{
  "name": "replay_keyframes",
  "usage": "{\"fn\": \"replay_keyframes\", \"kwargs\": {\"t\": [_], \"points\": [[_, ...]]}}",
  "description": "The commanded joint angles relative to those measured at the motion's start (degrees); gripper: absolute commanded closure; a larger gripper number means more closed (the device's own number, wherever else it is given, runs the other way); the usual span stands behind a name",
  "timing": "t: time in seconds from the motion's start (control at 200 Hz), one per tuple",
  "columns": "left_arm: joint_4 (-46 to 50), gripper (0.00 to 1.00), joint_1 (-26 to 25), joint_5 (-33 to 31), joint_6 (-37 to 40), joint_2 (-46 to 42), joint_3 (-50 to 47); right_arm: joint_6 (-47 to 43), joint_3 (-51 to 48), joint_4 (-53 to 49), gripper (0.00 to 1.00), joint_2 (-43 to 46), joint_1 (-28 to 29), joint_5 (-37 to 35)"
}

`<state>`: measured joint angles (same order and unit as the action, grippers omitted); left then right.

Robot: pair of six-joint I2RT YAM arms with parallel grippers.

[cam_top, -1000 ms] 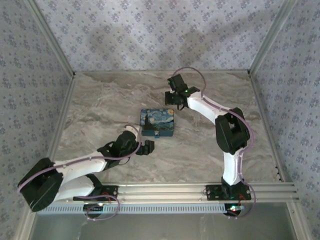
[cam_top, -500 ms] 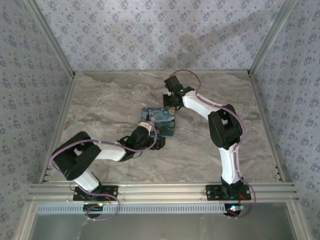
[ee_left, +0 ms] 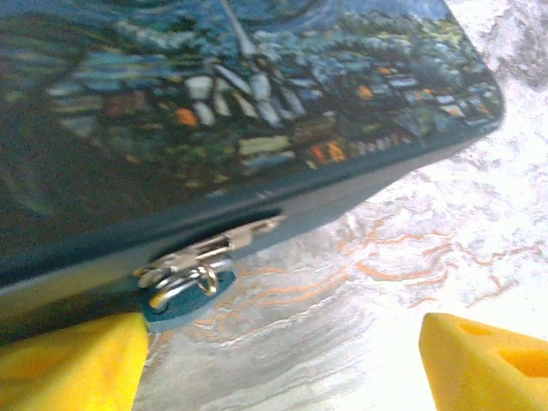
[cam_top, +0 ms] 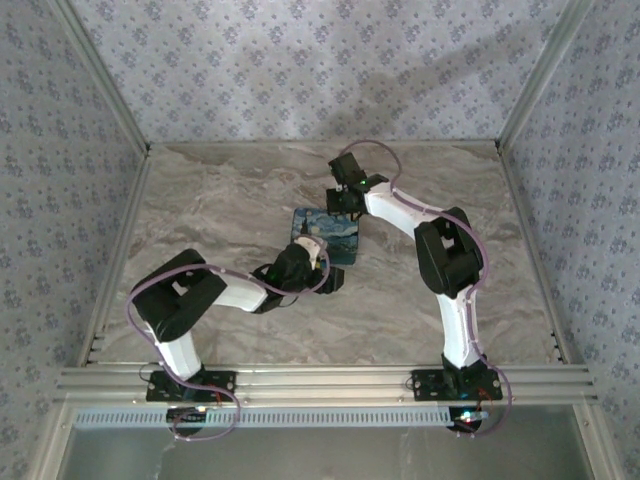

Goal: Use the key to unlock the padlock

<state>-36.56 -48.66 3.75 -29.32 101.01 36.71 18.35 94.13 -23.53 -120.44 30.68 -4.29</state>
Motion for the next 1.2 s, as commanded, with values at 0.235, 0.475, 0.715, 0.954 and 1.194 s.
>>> {"fn": "replay_keyframes", "kwargs": {"t": [0.235,0.475,0.715,0.954,1.194], "points": [[-6.8,0.19,-0.8,6.9,2.9,1.7,1.6,-0.2,-2.9,-1.1,1.0,-1.3,1.2,0.7],[0.9,0.16,-2.6,-5.7,0.6,-0.9,1.2,-0.1,-3.5,-0.9,1.0,-0.8,1.3,0.1],[-1.1,0.16,-1.3,-3.4,-2.6,-2.5,-1.9,0.3,-3.8,-0.5,1.0,-0.7,1.8,0.1],[3.8,0.16,-1.0,-8.1,-1.8,-3.7,-0.9,0.4,-3.9,-0.2,1.0,-0.4,2.3,-0.2],[6.9,0.15,-3.4,-17.4,-0.5,-4.7,-0.2,0.3,-4.0,-0.2,1.0,-0.1,2.5,-0.3]]}}
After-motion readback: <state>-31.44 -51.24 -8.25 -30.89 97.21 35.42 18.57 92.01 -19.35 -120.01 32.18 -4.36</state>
